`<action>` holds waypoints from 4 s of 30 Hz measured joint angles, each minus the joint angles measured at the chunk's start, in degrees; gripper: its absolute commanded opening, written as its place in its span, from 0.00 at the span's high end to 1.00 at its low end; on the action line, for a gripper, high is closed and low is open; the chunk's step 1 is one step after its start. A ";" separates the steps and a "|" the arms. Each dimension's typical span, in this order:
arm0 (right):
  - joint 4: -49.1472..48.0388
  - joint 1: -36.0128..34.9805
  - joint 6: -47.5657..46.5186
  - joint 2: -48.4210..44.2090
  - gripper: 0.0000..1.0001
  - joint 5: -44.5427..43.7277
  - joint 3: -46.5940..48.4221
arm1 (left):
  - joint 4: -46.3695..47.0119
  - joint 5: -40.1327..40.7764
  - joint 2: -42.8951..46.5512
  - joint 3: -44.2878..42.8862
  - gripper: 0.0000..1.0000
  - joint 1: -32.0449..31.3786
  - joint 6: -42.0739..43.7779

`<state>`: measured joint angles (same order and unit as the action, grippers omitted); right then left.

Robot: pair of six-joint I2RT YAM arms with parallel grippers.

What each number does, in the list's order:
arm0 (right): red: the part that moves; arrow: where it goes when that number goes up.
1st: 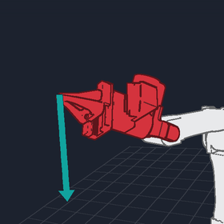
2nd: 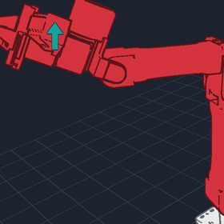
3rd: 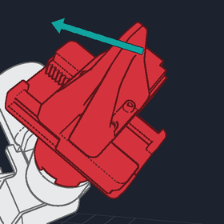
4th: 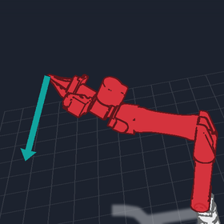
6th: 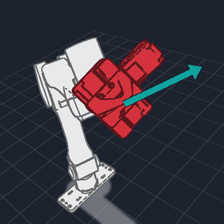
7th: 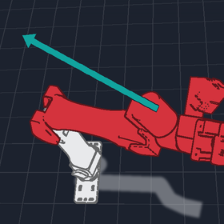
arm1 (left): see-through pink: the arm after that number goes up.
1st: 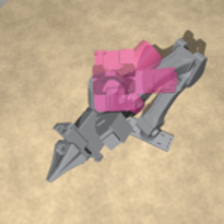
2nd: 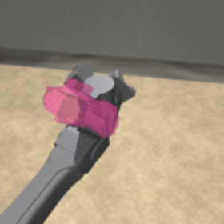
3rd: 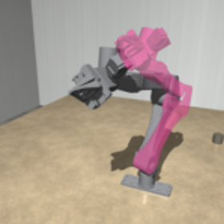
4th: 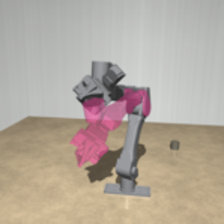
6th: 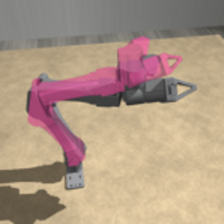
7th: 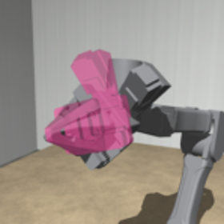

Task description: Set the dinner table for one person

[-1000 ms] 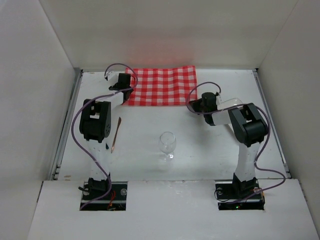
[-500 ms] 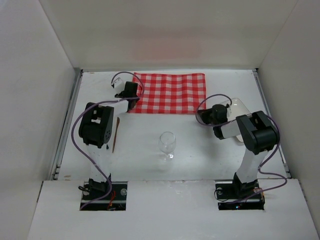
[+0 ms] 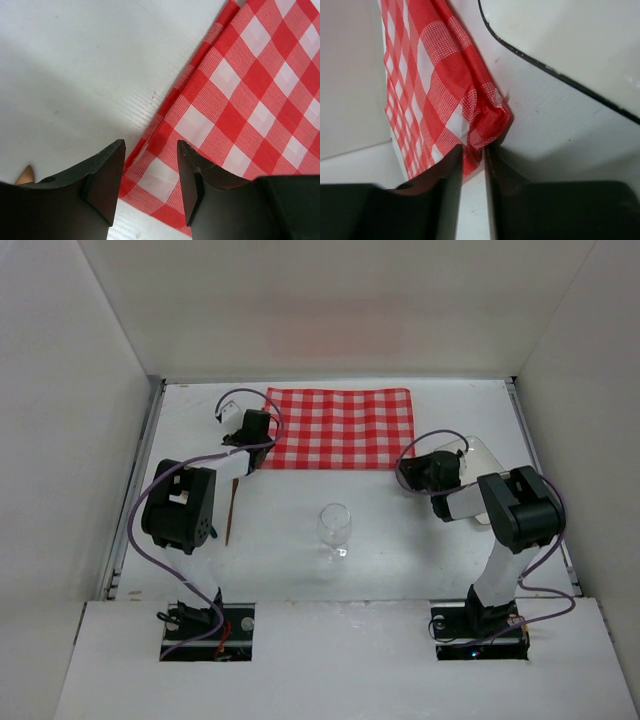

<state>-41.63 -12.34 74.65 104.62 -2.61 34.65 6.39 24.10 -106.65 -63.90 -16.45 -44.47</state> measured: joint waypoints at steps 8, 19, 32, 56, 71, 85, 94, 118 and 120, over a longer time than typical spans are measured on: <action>1.68 0.00 -0.63 -6.95 0.41 0.07 -3.58 | 0.70 0.87 8.02 4.68 0.58 -1.62 -0.37; 7.82 -0.02 -5.73 -18.43 0.55 -1.11 -6.82 | 6.60 -4.52 2.25 2.38 0.65 -4.02 -0.87; 18.53 0.04 -14.56 -31.47 0.64 -4.94 -8.44 | 8.61 -3.06 2.82 8.74 0.60 -3.78 -2.75; 25.59 11.43 -0.52 -33.20 0.41 -9.05 -15.50 | 15.65 0.68 44.00 35.76 0.52 -20.15 2.29; 23.63 15.91 2.75 -31.47 0.41 -9.38 -16.17 | 21.68 1.46 44.46 39.15 0.51 -18.93 5.35; 13.75 28.24 4.68 -21.09 0.56 -5.49 -13.99 | 22.34 1.42 41.88 39.15 0.51 -19.10 5.42; 10.60 32.09 8.24 -14.45 0.94 -1.22 -11.17 | 22.60 1.42 41.75 39.15 0.51 -19.06 5.42; 24.02 34.38 5.70 -37.92 1.00 4.61 -17.79 | 22.62 1.40 41.72 39.17 0.51 -18.62 5.25; 25.09 34.58 5.66 -40.37 1.00 5.64 -17.79 | 22.64 1.42 41.66 39.17 0.51 -18.40 5.22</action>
<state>-16.53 22.24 80.31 64.25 3.03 16.86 29.04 25.52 -64.99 -24.73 -34.85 -39.24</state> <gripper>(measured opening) 0.178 0.488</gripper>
